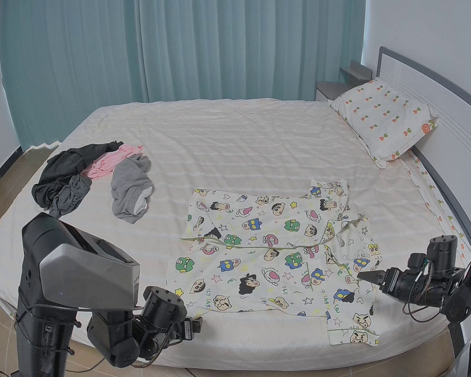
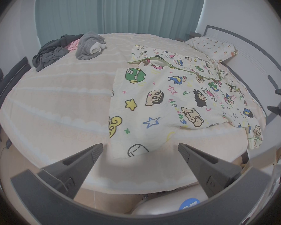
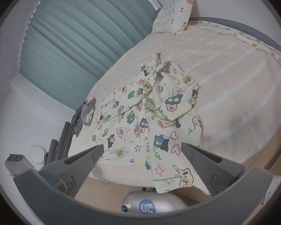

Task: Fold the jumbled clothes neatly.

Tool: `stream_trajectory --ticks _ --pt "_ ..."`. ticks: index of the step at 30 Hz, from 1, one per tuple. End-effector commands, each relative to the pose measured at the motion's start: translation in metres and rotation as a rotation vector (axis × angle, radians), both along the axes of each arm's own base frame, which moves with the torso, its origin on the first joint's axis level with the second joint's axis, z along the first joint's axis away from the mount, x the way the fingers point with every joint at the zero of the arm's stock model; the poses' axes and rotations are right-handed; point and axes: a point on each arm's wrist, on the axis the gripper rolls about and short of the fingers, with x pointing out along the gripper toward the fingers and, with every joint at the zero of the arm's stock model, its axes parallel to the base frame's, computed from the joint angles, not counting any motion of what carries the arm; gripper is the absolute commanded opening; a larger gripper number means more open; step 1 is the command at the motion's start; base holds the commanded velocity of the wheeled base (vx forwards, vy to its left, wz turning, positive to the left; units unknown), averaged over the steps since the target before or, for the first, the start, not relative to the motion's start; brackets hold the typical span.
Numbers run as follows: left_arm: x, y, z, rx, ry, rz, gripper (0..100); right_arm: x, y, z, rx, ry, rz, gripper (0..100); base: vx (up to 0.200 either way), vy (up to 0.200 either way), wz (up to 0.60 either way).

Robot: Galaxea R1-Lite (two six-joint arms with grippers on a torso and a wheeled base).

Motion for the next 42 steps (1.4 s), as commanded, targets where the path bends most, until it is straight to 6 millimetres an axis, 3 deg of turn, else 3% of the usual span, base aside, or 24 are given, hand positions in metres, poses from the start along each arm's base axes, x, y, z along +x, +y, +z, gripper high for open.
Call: stream_trajectory --ticks 1,11,14,26,27,33,42 --pt "0.013 -0.001 0.001 -0.034 -0.012 -0.006 100 0.0 0.0 0.001 0.001 -0.004 0.001 100 0.0 0.0 0.0" --pt "0.015 -0.002 0.0 -0.017 0.046 -0.057 100 0.0 0.0 0.0 0.0 -0.001 0.001 100 0.0 0.0 0.0" --pt "0.03 -0.001 -0.005 -0.005 0.015 -0.028 100 0.0 0.0 0.0 0.0 -0.002 0.001 100 0.0 0.0 0.0" --pt "0.03 0.0 -0.007 0.003 0.032 -0.026 100 0.0 0.0 -0.001 0.0 0.004 0.001 100 0.0 0.0 0.0" --pt "0.03 0.0 -0.007 0.003 0.032 -0.026 0 0.0 0.0 -0.001 0.0 0.004 -0.001 100 0.0 0.0 0.0" --pt "0.029 0.001 -0.007 0.003 0.035 -0.025 0 0.0 -0.002 -0.003 0.0 0.013 -0.009 100 0.0 0.0 0.0" --pt "0.026 0.003 -0.007 -0.052 0.053 0.031 0 -0.006 -0.024 -0.033 -0.107 0.119 0.024 100 0.0 0.0 0.0"
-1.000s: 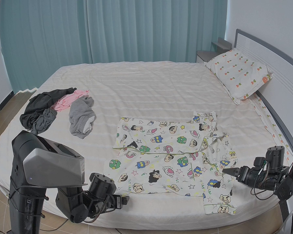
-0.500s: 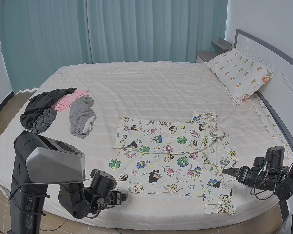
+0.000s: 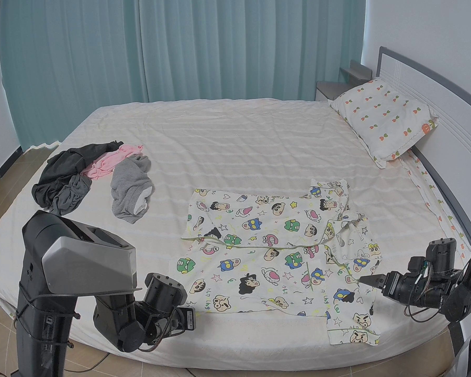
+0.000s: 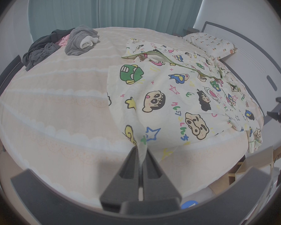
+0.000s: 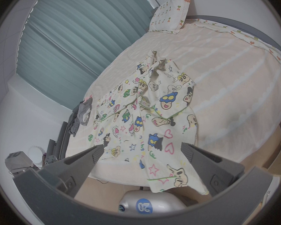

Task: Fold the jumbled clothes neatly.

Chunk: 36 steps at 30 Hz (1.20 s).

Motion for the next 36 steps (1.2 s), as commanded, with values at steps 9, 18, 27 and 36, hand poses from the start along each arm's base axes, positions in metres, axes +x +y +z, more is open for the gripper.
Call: stream_trajectory --ticks 9,18,27,36 --pt "-0.007 0.011 0.011 -0.14 -0.011 0.071 0 -0.016 -0.039 -0.046 -0.13 0.13 0.145 100 0.0 0.0 0.0" --pt "-0.009 0.025 0.011 -0.154 0.013 0.096 0 -0.023 -0.038 -0.067 -0.162 0.16 0.307 100 0.0 0.0 0.0" --pt "-0.007 0.031 0.011 -0.173 0.024 0.104 0 -0.013 -0.024 -0.079 -0.186 0.12 0.397 100 0.0 0.0 0.0" --pt "-0.01 0.032 0.011 -0.191 0.049 0.084 0 -0.006 -0.009 -0.089 -0.21 0.106 0.46 0 0.0 0.0 0.0"
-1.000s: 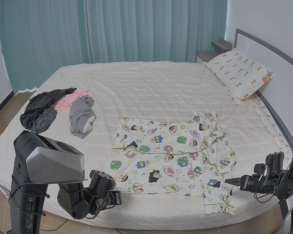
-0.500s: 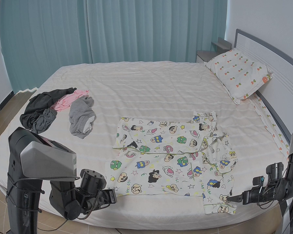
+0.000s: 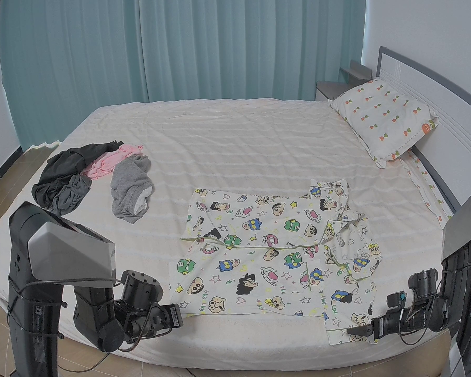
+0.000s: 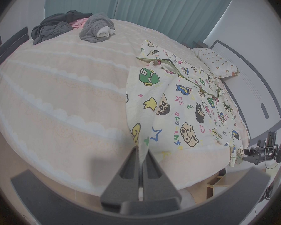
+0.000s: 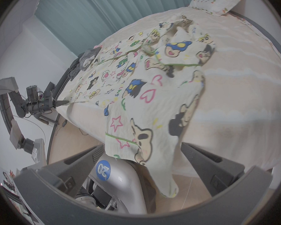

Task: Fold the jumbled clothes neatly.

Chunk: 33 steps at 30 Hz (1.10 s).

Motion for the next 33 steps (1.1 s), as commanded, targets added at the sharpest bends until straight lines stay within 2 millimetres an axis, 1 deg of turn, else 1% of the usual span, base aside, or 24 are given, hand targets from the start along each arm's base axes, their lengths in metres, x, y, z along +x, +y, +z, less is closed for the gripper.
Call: stream_trajectory --ticks 1,4,5,7,10,12,13,15,20,21,25,26,33 --pt "-0.001 0.001 0.0 0.001 0.003 -0.001 0 0.004 0.003 -0.009 -0.011 0.012 0.012 0 0.0 0.0 0.0" --pt "-0.001 0.001 0.0 0.001 0.006 -0.003 0 0.005 0.005 -0.011 -0.047 0.009 0.009 0 0.0 0.0 0.0" --pt "-0.003 0.001 0.0 -0.006 0.012 -0.009 0 0.006 0.006 -0.014 -0.093 0.008 0.009 0 0.0 0.0 0.0" --pt "-0.003 0.001 0.0 -0.006 0.014 -0.01 0 0.006 0.006 -0.015 -0.106 0.004 0.012 0 0.0 0.0 0.0" --pt "-0.005 0.001 0.0 -0.003 0.019 -0.013 0 0.003 0.004 -0.012 -0.092 -0.003 0.002 0 0.0 0.0 0.0" --pt "-0.006 0.001 0.0 -0.001 0.021 -0.017 0 -0.004 0.003 -0.009 -0.058 -0.002 0.012 0 0.0 0.0 0.0" --pt "-0.006 0.001 0.0 -0.001 0.021 -0.017 0 -0.004 0.002 -0.009 -0.056 -0.003 0.011 0 0.0 0.0 0.0" --pt "-0.006 0.001 0.001 -0.003 0.016 -0.019 0 -0.014 0.001 -0.003 -0.01 -0.013 0.025 0 0.0 0.0 0.0" --pt "-0.01 0.002 0.002 0.009 0.021 -0.025 0 -0.015 -0.005 -0.006 -0.013 -0.002 0.004 0 0.0 0.0 0.0" --pt "-0.01 0.002 0.005 0.007 0.012 -0.025 0 -0.016 -0.005 -0.006 -0.011 0.005 0.003 0 0.0 0.0 0.0" --pt "-0.011 0.002 0.006 0.012 0.013 -0.025 0 -0.021 -0.006 -0.004 -0.024 0.037 0.033 0 0.0 0.0 0.0" --pt "-0.013 0.003 0.005 0.016 0.018 -0.026 0 -0.025 -0.006 -0.003 -0.033 0.059 0.062 0 0.0 0.0 0.0" --pt "-0.021 0.006 0.004 0.032 0.045 -0.032 0 -0.029 -0.009 0.001 -0.016 0.079 0.072 0 0.0 0.0 0.0"
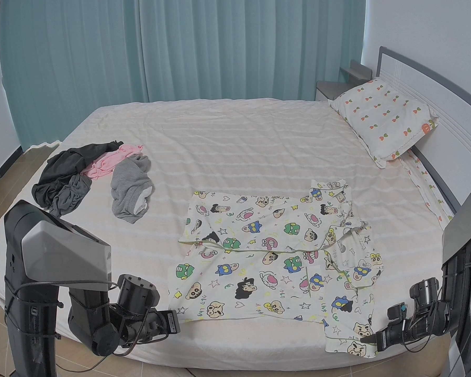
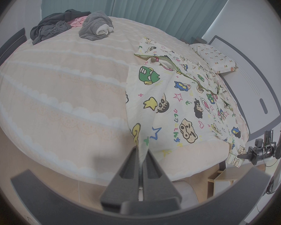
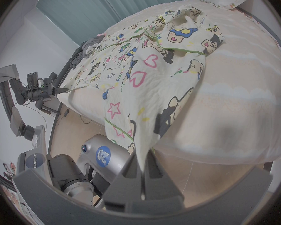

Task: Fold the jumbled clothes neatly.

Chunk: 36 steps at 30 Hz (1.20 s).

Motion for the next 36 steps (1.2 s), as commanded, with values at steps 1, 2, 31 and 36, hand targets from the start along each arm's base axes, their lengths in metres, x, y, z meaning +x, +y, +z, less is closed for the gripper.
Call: stream_trajectory --ticks 1,2,31,36 --pt "-0.007 0.003 -0.001 0.016 0.019 -0.007 0 -0.005 -0.003 0.007 -0.004 0.0 0.003 0 0.0 0.0 0.0" --pt "-0.008 0.004 -0.001 0.02 0.026 -0.011 0 -0.006 -0.004 0.008 -0.006 0.003 0.006 0 0.0 0.0 0.0" --pt "-0.009 -0.005 0.007 -0.005 -0.051 -0.025 0 -0.024 -0.024 0.033 0.074 -0.077 0.127 0 0.0 0.0 0.0" --pt "0.009 -0.014 0.032 -0.097 -0.171 0.039 0 -0.008 -0.026 0.039 0.088 -0.171 0.043 0 0.0 0.0 0.0"
